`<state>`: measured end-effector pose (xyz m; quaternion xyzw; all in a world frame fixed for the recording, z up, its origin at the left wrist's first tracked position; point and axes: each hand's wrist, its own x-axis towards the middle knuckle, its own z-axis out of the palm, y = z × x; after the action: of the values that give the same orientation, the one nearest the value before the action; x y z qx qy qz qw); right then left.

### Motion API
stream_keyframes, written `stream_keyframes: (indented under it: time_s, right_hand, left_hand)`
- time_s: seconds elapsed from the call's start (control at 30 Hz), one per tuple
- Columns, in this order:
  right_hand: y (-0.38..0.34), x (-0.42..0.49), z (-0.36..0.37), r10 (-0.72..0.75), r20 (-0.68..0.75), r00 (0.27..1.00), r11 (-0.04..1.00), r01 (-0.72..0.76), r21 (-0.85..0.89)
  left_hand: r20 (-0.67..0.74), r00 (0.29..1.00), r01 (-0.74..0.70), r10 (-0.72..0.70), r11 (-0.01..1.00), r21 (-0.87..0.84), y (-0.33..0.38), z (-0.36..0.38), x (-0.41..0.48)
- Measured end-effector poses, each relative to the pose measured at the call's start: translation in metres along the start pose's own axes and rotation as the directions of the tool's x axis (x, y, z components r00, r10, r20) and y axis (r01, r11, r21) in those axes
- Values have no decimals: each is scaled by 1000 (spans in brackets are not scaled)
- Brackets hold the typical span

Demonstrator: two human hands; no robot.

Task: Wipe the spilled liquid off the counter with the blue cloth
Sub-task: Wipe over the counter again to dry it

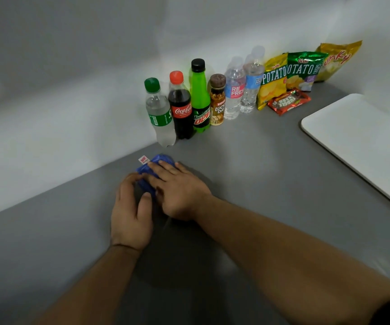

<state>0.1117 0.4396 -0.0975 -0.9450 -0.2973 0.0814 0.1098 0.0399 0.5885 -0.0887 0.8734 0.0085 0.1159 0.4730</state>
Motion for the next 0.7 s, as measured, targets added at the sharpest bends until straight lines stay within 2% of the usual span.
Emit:
stream_keyframes:
  time_s: [0.07, 0.2, 0.3, 0.37, 0.43, 0.57, 0.7]
  right_hand:
    - [19, -8, -6, 34, -43, 999, 999, -35, -26]
    - [72, -24, -21, 217, -81, 973, 971, -224, -89]
    - [81, -24, -22, 312, -82, 947, 946, -317, -72]
    - [67, -18, -19, 316, -80, 945, 944, -322, -68]
    - [43, -11, -14, 243, -57, 968, 965, -247, -84]
    - [-5, -6, -3, 8, -8, 1000, 995, -9, -102]
    - [-24, -29, 4, -140, 38, 989, 984, 143, -106]
  left_hand:
    - [-26, 1000, -5, 4, 1000, -24, -6, 0, 1]
    - [-36, 999, 28, -32, 993, -117, -15, -1, 2]
    - [-22, 997, 70, -79, 960, -270, -13, -2, 4]
    - [-24, 993, 98, -117, 915, -392, -9, -4, 6]
    - [-21, 987, 132, -162, 863, -488, -6, -7, 10]
    - [-33, 950, 233, -311, 774, -589, -7, -17, 21]
    - [-2, 921, 251, -389, 598, -762, -6, -25, 22]
